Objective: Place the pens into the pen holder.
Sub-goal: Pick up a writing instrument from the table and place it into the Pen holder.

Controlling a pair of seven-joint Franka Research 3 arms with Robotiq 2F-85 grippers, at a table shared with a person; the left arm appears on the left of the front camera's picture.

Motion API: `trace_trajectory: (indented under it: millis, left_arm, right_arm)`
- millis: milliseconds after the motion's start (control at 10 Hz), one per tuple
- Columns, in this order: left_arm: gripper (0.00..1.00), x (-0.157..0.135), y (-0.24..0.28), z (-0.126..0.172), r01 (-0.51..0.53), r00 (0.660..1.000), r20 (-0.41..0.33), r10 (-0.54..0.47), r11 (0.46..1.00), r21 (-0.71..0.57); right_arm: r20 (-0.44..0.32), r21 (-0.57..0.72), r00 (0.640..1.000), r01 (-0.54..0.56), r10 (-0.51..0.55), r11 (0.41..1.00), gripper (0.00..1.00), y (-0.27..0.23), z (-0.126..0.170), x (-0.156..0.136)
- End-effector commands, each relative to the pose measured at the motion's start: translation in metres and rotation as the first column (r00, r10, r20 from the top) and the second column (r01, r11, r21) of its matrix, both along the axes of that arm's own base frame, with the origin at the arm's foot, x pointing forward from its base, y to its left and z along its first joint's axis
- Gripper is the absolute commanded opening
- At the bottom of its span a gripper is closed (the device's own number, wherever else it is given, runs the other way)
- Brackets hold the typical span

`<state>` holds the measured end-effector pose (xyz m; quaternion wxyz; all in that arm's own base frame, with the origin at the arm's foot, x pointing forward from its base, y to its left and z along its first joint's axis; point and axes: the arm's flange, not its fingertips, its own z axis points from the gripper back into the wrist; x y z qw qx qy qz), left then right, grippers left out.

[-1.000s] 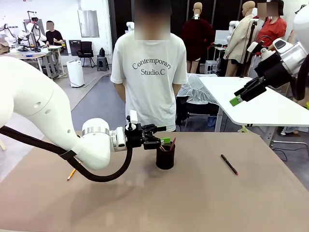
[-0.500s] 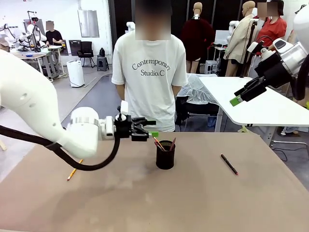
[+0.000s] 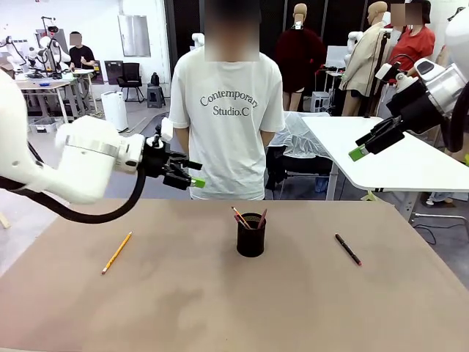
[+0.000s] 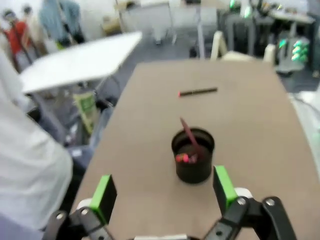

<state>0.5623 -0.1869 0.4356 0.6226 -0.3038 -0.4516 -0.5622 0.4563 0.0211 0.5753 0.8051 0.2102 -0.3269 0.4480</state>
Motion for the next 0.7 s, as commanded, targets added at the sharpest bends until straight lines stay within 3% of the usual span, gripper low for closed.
trace_trajectory:
  millis: [0, 200, 300, 600]
  left_arm:
    - [1.00, -0.016, 0.014, 0.025, -0.050, 0.988, -0.139, 0.074, 0.985, 0.167]
    - [1.00, -0.026, 0.038, 0.049, -0.142, 0.971, -0.143, 0.190, 0.946, 0.293]
    - [1.00, -0.032, 0.049, 0.056, -0.186, 0.964, -0.111, 0.243, 0.909, 0.374]
    - [1.00, -0.039, 0.072, 0.058, -0.234, 0.926, -0.125, 0.356, 0.802, 0.550]
  right_arm:
    - [0.001, 0.004, 1.000, -0.003, 0.003, 1.000, 1.00, 0.000, 0.001, 0.000]
    - [0.001, 0.004, 1.000, -0.003, 0.003, 1.000, 1.00, 0.000, 0.001, 0.000]
    - [0.001, 0.004, 1.000, -0.003, 0.003, 1.000, 1.00, 0.000, 0.001, 0.000]
    - [0.001, 0.004, 1.000, -0.003, 0.003, 1.000, 1.00, 0.000, 0.001, 0.000]
